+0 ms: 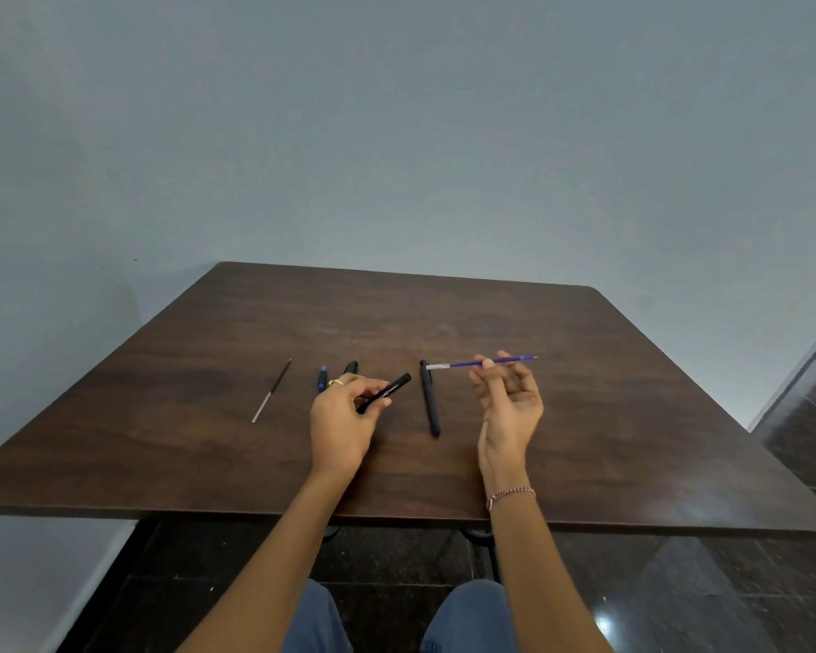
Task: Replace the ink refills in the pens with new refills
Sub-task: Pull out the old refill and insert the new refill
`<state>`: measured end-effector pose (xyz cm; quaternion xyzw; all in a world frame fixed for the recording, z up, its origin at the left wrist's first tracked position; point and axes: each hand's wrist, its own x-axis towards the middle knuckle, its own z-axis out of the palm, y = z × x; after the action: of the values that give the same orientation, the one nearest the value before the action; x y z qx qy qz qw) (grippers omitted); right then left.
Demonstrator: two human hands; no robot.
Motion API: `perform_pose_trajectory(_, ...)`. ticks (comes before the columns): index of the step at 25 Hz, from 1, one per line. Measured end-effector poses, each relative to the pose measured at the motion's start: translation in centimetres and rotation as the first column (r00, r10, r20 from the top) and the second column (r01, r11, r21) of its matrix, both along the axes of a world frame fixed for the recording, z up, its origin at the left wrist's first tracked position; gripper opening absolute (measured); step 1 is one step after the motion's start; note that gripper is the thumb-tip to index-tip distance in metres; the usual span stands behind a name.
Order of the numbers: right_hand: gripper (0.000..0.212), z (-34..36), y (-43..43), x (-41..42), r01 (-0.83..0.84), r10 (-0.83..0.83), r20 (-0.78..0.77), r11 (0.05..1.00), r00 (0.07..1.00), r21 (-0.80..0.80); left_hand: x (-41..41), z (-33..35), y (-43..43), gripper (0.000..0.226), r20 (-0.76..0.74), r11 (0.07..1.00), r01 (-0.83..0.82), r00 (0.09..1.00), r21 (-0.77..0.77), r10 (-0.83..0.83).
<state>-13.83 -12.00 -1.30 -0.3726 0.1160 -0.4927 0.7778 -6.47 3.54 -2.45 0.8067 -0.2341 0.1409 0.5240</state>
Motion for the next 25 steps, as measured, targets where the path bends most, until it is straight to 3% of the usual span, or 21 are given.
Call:
perform_pose_trajectory(13, 0.018, -0.1, 0.6, -0.3, -0.080, 0.066, -0.083, 0.983, 0.994, -0.165, -0.5, 0.1, 0.1, 0.024, 0.106, 0.995, -0.011, 0.994, 0.098, 0.000)
perform_pose_trajectory(18, 0.018, -0.3, 1.1, 0.0, -0.154, 0.095, -0.185, 0.930, 0.978, -0.335, -0.5, 0.2, 0.1, 0.025, 0.139, 0.993, 0.004, 0.990, 0.120, -0.021)
perform_pose_trajectory(25, 0.062, -0.6, 1.6, -0.2, -0.193, 0.065, -0.270, 0.855, 0.961, -0.481, -0.5, 0.2, 0.0, 0.025, 0.132, 0.993, 0.022, 0.991, 0.113, -0.037)
